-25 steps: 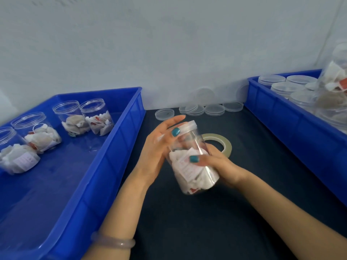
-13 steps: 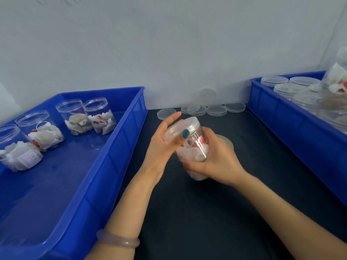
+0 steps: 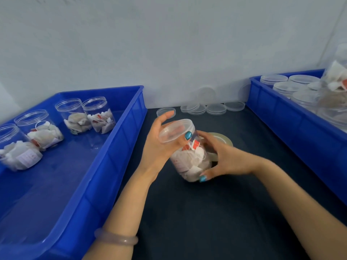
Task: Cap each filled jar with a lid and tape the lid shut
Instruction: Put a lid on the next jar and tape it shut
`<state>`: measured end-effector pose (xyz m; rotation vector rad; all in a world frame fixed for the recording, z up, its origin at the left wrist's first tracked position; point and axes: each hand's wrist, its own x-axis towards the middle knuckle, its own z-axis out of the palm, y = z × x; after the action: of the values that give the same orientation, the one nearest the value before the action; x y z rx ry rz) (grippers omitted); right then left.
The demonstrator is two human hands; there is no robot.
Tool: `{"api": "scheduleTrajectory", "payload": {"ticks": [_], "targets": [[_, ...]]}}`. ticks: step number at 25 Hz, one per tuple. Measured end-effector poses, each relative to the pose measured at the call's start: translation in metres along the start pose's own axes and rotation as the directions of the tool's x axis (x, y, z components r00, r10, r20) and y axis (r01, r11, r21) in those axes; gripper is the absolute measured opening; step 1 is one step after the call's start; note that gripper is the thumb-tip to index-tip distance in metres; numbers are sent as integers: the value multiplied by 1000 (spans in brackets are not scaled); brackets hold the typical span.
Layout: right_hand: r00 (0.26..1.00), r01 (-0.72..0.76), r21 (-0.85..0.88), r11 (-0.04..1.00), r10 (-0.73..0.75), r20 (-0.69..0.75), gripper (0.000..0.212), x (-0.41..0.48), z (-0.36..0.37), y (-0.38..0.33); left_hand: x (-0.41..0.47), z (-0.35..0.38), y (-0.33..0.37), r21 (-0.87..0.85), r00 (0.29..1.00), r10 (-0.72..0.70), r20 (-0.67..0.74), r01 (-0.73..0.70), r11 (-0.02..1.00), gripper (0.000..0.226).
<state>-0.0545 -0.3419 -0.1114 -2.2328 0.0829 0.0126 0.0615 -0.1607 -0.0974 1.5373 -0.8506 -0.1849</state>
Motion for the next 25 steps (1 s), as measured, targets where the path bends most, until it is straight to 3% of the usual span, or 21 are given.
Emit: {"api": "scheduleTrajectory", "payload": {"ticks": [2,4,7,11,13,15,18,20,21,23,24,25], "targets": [[995,-89,-265,960,72,-72,108,-3,-19,18,1,-3,1,41,999,42,-17,-41,998,74],[986,-165,-393,904,139,-95,91,-4,-30,33,2,-1,-2,48,999,39,2,-39,998,82],[982,-174,-428,887,123,-145,55,-2,-32,43,1,6,-4,61,999,52,5,-52,997,88],[968,-155,-455,877,44,-246,21,1,-29,46,-2,17,-4,139,993,120,-13,-117,983,79],[933,-150,-277,949,44,-357,9,1,-28,43,-4,19,-4,198,984,179,-14,-172,965,79],[869,-39,65,997,66,-491,8,-2,-29,34,-4,21,-5,231,975,223,-17,-213,949,80],[776,201,383,902,92,-624,20,-1,-23,16,-2,22,-5,276,969,248,-15,-234,932,78],[732,279,437,855,106,-673,25,1,-14,1,-3,23,-6,362,949,313,-33,-280,889,71],[690,304,326,895,29,-723,27,1,-8,-4,-4,23,-6,408,933,358,-44,-311,859,67],[547,295,-167,941,-310,-778,29,-2,1,-8,-6,23,-5,452,904,423,-64,-352,820,65],[468,268,-401,876,-482,-741,31,-2,4,-8,-7,24,-5,460,893,444,-75,-364,810,65],[417,246,-529,812,-581,-698,33,-2,8,-9,-7,24,-4,471,881,466,-82,-378,797,64]]}}
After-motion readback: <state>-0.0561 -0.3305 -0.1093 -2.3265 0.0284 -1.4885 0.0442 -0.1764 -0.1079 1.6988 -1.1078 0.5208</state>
